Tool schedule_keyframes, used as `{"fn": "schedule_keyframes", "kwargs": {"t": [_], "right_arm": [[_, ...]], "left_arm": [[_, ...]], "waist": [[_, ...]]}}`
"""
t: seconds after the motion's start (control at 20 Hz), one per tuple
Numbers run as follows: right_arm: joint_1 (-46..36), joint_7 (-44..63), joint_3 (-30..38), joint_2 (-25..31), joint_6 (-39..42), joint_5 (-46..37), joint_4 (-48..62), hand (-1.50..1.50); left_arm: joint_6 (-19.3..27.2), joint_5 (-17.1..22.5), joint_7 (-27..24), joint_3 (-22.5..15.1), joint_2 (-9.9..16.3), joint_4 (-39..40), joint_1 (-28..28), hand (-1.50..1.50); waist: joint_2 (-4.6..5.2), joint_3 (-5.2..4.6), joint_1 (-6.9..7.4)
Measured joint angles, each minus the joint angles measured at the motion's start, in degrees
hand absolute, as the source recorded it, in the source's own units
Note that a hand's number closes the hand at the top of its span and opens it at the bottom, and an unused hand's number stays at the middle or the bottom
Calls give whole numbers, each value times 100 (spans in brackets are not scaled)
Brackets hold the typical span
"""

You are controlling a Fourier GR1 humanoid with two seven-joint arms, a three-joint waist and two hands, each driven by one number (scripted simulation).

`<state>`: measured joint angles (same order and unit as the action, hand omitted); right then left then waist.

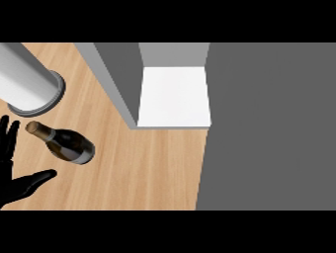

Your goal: Pick up the wine, place it into the cabinet and close the cabinet

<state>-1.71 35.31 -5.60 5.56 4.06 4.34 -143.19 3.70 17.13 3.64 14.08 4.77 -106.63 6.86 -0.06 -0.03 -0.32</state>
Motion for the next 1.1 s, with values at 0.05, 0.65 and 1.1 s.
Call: {"fn": "schedule_keyframes", "kwargs": {"t": [0.05,0.65,1.1], "right_arm": [[-40,-5,94,24,28,13,10,-150],[-132,119,11,-70,-51,-16,14,-150],[-185,153,-181,-148,-136,-59,12,-150]], "left_arm": [[-26,-43,-156,19,-15,152,-21,-150],[-387,-21,-1084,314,63,1636,-383,-150],[-779,-47,-1663,331,143,2485,-504,-150]], "waist": [[1,0,1],[1,1,3],[1,0,6]]}}
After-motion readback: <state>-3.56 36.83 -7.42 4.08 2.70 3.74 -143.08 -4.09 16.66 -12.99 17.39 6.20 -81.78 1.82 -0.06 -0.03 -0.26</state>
